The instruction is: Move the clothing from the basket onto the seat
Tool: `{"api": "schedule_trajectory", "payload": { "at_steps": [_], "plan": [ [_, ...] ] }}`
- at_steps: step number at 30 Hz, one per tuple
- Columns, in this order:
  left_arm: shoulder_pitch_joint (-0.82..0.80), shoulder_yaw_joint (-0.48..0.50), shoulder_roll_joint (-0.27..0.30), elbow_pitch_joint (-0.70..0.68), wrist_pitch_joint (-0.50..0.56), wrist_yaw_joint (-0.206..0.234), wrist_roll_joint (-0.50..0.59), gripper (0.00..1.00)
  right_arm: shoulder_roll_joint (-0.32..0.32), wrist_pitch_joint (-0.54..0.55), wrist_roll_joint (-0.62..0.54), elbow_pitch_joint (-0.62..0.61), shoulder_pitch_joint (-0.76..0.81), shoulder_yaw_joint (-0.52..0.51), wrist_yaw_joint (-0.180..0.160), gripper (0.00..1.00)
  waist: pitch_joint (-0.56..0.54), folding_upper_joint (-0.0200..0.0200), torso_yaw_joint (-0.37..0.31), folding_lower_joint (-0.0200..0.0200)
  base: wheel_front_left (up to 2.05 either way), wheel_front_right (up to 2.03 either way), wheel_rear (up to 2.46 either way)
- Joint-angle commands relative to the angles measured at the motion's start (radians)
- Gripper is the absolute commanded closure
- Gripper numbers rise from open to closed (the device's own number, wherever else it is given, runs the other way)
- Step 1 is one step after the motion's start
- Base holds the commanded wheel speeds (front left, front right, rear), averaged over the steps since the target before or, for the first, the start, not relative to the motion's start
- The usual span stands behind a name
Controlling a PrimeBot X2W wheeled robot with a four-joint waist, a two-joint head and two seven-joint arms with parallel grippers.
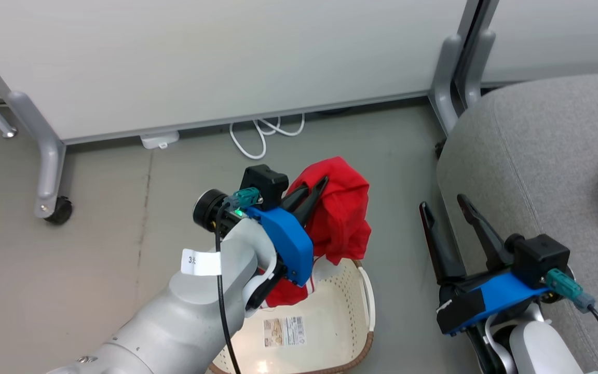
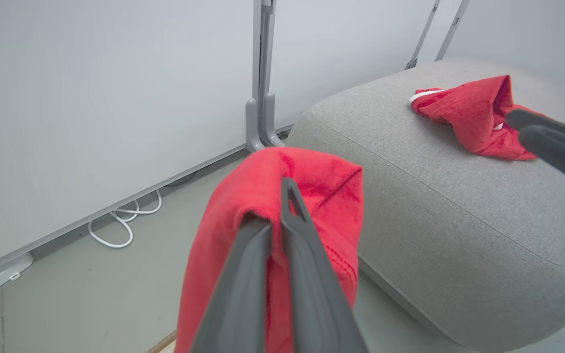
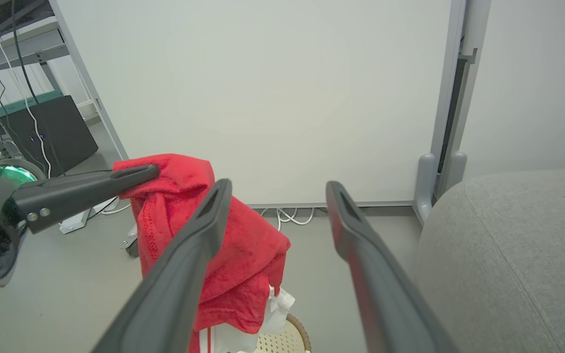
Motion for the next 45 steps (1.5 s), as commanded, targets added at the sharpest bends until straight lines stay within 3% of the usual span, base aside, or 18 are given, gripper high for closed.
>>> {"api": "schedule_trajectory", "payload": {
  "at_steps": [1, 10, 25, 35, 45],
  "plan": [
    [-0.019, 0.008, -0.004, -0.01, -0.007, -0.001, 0.005, 1.0, 0.0, 0.002, 0.005, 0.007, 0.02, 0.003, 0.0, 0.0, -0.03, -0.0001, 0.016, 0.0002, 0.0, 0.0, 0.0],
    [-0.042, 0.065, -0.024, -0.063, -0.008, 0.007, 0.05, 1.0, 0.0, 0.011, 0.017, 0.028, 0.058, 0.016, 0.0, 0.0, -0.091, -0.0001, 0.038, 0.0002, 0.0, 0.0, 0.0],
    [-0.03, 0.028, -0.034, -0.078, -0.002, 0.006, 0.034, 1.0, 0.0, 0.025, 0.04, 0.035, 0.083, 0.076, 0.0, 0.0, -0.13, -0.0001, 0.044, 0.0002, 0.0, 0.0, 0.0],
    [-0.033, 0.008, -0.034, -0.095, 0.004, 0.016, 0.019, 1.0, 0.0, 0.032, 0.064, 0.062, 0.015, 0.139, 0.0, 0.0, -0.118, -0.0001, 0.045, 0.0002, 0.0, 0.0, 0.0],
    [-0.042, -0.013, -0.034, -0.12, 0.009, 0.017, 0.002, 1.0, 0.0, 0.016, 0.063, 0.21, -0.115, 0.18, 0.0, 0.0, -0.108, -0.0001, 0.059, 0.0002, 0.0, 0.0, 0.0]
  ]
}}
